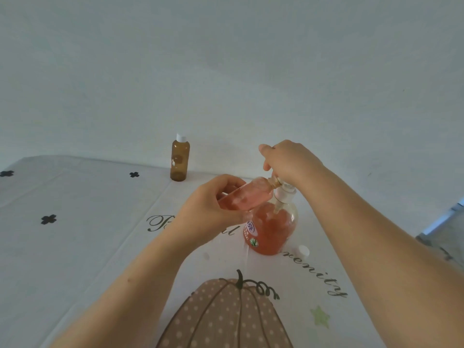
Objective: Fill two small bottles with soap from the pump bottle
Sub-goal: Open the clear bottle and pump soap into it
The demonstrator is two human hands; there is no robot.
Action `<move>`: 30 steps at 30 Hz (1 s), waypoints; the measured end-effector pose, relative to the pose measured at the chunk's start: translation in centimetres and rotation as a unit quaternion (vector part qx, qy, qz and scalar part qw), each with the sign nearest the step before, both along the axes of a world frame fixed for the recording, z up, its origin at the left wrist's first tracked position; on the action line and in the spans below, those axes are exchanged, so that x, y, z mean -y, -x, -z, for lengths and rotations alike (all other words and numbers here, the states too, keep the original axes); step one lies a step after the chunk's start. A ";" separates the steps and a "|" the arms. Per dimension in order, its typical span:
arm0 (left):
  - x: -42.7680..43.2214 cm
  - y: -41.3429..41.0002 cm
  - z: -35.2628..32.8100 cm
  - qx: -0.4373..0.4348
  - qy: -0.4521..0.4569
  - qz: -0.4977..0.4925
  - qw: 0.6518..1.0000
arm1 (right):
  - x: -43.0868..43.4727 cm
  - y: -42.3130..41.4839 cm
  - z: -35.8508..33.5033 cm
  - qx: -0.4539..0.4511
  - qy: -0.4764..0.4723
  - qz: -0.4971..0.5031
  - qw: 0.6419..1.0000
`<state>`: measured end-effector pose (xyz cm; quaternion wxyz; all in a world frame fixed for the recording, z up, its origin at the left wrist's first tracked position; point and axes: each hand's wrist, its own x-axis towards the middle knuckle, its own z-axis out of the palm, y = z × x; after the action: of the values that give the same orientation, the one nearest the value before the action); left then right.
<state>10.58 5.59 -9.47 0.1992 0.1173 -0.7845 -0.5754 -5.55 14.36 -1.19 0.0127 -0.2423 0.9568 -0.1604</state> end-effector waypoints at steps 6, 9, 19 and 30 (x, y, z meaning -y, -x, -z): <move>0.0 0.2 0.2 0.008 0.005 0.000 1.000 | 0.2 -0.1 0.5 -0.003 -0.002 0.003 1.000; -0.1 0.1 0.1 0.010 0.008 0.000 1.000 | 0.0 0.0 0.6 0.006 0.009 0.002 1.000; 0.0 0.1 0.2 0.016 0.004 0.003 1.000 | -0.3 -0.4 -0.5 0.013 0.047 -0.002 0.999; -0.3 0.0 0.2 0.012 -0.005 0.008 1.000 | -1.3 -0.6 -1.6 0.091 0.200 0.001 0.976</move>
<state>10.63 5.93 -9.67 0.1850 0.1188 -0.7848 -0.5794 -4.94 15.63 0.46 0.0508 -0.2234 0.9006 -0.3695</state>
